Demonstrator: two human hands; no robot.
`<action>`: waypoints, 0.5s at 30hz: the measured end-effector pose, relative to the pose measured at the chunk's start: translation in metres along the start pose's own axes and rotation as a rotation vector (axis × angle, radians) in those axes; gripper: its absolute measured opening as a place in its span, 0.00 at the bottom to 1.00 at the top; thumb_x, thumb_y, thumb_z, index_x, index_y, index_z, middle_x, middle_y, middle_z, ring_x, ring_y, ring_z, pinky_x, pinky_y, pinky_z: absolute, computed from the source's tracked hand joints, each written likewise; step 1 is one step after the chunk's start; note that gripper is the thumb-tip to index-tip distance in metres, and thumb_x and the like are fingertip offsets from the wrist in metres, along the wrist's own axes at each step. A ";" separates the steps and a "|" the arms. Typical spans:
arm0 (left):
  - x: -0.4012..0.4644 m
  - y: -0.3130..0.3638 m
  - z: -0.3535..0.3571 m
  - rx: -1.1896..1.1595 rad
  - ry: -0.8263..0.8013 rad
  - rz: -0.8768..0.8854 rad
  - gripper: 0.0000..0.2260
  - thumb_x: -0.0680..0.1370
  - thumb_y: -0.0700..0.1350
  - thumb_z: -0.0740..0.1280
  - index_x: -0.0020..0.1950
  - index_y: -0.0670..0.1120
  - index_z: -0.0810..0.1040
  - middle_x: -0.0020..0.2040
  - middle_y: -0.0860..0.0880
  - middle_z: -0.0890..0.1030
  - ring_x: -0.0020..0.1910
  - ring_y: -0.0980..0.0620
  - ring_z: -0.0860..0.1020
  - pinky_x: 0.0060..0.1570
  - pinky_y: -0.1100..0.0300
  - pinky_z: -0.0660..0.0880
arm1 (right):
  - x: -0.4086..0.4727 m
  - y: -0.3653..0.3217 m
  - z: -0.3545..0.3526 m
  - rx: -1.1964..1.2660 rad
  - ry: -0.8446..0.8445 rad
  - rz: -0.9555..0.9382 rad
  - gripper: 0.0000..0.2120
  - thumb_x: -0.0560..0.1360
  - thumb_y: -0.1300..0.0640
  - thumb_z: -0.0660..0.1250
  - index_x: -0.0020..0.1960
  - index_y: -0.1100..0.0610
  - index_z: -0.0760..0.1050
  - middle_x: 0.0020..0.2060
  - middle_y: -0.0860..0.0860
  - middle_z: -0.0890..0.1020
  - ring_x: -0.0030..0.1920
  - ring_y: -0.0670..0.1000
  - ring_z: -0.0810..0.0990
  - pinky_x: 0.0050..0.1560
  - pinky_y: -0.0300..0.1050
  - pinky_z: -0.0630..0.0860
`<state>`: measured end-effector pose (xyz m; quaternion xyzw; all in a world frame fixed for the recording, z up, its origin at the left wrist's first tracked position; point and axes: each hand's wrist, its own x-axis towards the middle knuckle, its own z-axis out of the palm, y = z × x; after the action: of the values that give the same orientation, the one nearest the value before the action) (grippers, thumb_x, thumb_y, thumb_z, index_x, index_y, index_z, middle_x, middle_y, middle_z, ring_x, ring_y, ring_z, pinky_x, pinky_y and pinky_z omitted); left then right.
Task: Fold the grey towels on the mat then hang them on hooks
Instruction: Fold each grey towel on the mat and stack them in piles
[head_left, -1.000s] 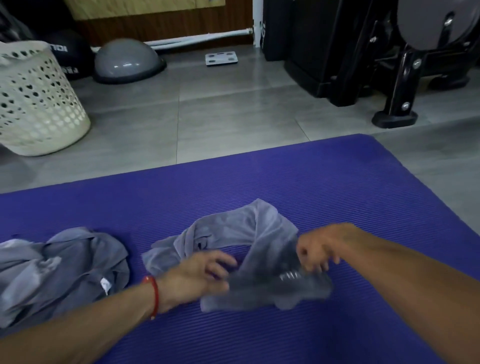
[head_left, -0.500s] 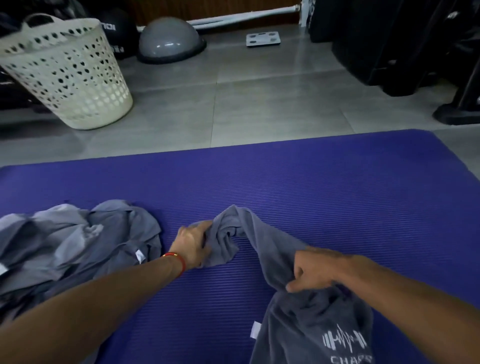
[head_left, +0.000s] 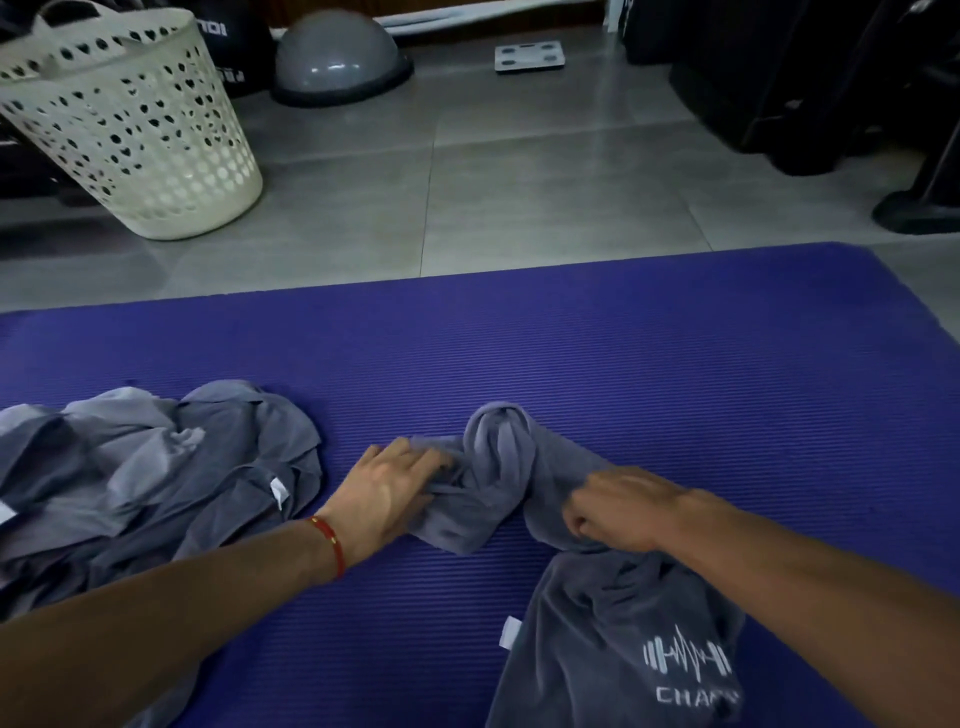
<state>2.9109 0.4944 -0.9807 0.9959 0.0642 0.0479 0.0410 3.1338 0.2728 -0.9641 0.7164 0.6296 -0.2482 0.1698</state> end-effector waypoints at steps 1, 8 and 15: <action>-0.007 -0.005 0.003 -0.068 -0.094 -0.034 0.11 0.78 0.48 0.68 0.60 0.52 0.75 0.51 0.55 0.79 0.48 0.54 0.73 0.48 0.53 0.76 | -0.002 0.000 0.005 0.009 -0.001 0.017 0.09 0.78 0.60 0.59 0.47 0.52 0.77 0.37 0.48 0.76 0.35 0.50 0.71 0.42 0.54 0.76; 0.006 0.033 -0.024 -0.342 0.106 0.058 0.05 0.82 0.48 0.65 0.55 0.49 0.79 0.49 0.55 0.78 0.44 0.57 0.76 0.46 0.67 0.70 | 0.016 -0.038 -0.037 0.423 0.418 -0.247 0.35 0.75 0.41 0.71 0.76 0.49 0.62 0.72 0.48 0.69 0.66 0.47 0.70 0.59 0.41 0.67; -0.013 0.012 -0.014 -0.093 -0.048 -0.373 0.16 0.80 0.62 0.57 0.54 0.51 0.74 0.50 0.53 0.73 0.49 0.47 0.77 0.46 0.51 0.74 | 0.009 -0.046 -0.034 0.093 -0.057 -0.222 0.04 0.80 0.56 0.66 0.52 0.55 0.77 0.39 0.51 0.80 0.41 0.54 0.79 0.53 0.53 0.77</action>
<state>2.8977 0.4817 -0.9670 0.9647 0.2445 0.0185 0.0966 3.0939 0.3062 -0.9383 0.6421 0.6876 -0.3146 0.1260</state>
